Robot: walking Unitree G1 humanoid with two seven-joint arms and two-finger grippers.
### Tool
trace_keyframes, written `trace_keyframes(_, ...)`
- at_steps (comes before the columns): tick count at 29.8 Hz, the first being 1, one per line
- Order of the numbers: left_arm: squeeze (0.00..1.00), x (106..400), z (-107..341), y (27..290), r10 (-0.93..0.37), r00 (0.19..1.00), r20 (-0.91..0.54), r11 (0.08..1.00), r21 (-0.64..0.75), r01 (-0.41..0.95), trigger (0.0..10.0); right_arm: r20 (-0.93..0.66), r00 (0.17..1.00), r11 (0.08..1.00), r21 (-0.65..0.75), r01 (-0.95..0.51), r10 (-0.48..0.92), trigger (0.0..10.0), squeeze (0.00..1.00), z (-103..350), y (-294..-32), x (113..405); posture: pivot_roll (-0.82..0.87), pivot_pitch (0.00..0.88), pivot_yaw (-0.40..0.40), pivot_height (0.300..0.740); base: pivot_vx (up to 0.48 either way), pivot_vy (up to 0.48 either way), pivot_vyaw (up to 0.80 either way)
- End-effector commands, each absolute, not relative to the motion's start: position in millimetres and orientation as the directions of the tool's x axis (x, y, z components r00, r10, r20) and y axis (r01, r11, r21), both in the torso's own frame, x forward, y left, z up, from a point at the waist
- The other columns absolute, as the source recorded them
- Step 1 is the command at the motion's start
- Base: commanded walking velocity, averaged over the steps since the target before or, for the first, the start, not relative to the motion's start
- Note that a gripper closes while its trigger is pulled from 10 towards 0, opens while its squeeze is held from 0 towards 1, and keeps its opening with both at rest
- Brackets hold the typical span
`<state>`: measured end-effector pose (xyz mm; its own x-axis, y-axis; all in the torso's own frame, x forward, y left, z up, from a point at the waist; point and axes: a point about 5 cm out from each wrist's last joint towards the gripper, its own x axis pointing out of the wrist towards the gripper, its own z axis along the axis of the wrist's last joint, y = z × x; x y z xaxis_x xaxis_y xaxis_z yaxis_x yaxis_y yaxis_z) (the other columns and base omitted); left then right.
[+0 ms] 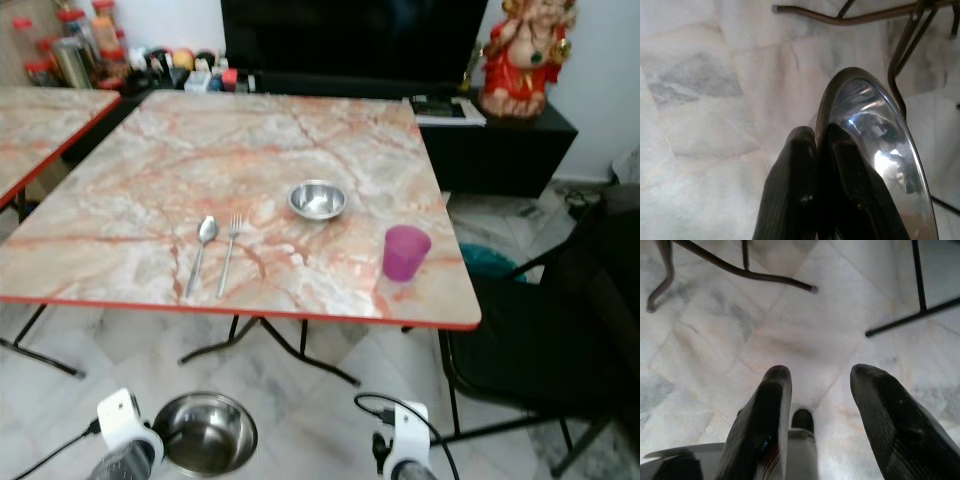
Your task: Setting the table
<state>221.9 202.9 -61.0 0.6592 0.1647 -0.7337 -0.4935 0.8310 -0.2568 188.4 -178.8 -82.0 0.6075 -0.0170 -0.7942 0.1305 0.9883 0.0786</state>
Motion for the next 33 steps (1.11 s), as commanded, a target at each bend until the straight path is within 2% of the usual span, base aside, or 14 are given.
trace_keyframes(1,0.00,220.2,-62.4,201.7,0.158,0.655,-0.739,0.829,-0.261,-0.495,10.0,-0.796,0.605,0.989,0.079,0.129,-0.015,10.0,0.00,-82.4,-177.3,188.1,-0.03,0.000,-0.030,0.740,0.000,0.480,0.00)
trace_keyframes(30,0.00,226.2,-57.6,206.6,0.168,0.673,-0.720,0.835,-0.259,-0.486,10.0,-0.794,0.608,0.988,0.096,0.121,0.002,10.0,0.00,-83.5,-172.1,186.3,-0.02,0.000,-0.023,0.740,0.000,0.480,0.00)
trace_keyframes(33,0.00,227.8,-56.8,205.9,0.166,0.676,-0.718,0.837,-0.260,-0.482,10.0,-0.795,0.607,0.988,0.096,0.121,0.002,10.0,0.00,-83.4,-172.3,186.5,-0.02,0.000,-0.023,0.740,0.000,0.480,-0.61)
